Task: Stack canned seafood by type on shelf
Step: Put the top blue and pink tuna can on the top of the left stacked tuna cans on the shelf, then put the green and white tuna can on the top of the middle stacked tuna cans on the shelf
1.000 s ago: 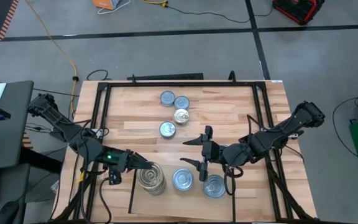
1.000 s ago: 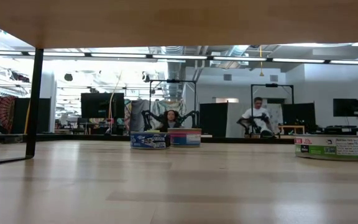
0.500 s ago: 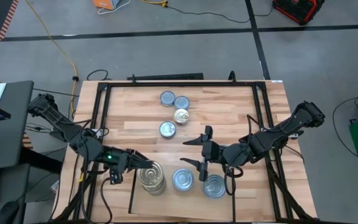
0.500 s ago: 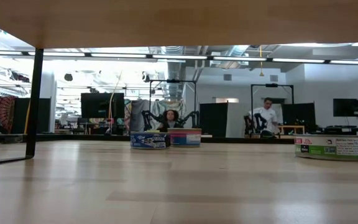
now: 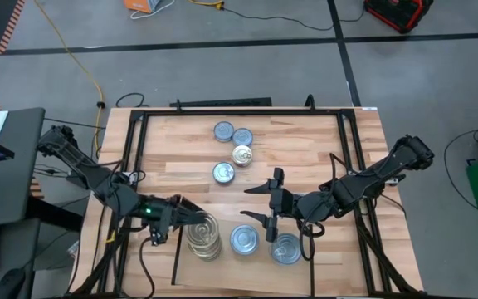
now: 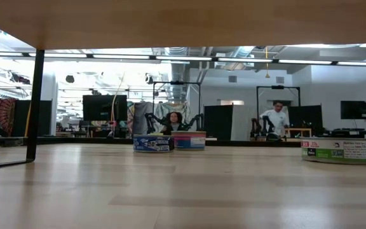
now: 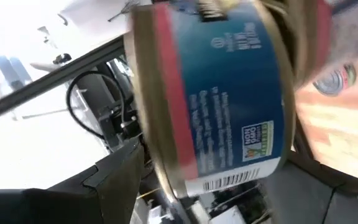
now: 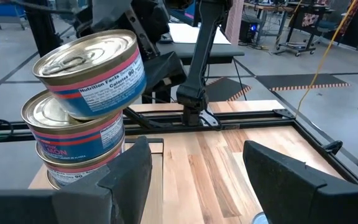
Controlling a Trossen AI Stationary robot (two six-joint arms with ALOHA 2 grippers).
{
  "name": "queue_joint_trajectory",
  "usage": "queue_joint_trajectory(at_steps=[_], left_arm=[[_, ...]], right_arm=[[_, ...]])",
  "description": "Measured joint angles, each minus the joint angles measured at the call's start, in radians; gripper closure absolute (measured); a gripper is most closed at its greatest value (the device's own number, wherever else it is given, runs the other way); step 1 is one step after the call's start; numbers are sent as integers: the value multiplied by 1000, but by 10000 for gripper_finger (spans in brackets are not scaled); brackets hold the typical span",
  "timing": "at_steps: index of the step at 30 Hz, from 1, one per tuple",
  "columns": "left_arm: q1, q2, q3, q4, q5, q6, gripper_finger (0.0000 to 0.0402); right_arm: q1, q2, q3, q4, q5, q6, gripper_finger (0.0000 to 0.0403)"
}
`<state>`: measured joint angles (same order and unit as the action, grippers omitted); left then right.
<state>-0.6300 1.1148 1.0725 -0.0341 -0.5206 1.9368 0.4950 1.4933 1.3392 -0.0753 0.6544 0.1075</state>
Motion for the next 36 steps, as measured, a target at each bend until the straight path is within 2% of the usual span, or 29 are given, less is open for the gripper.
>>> queue_joint_trajectory(at_steps=[13,36], left_arm=[[-6,12,0,-3,-8,196,107],[-19,11,0,15,-1,190,107]], right_arm=[[0,0,0,0,0,0,119],[0,0,0,0,0,-2,119]])
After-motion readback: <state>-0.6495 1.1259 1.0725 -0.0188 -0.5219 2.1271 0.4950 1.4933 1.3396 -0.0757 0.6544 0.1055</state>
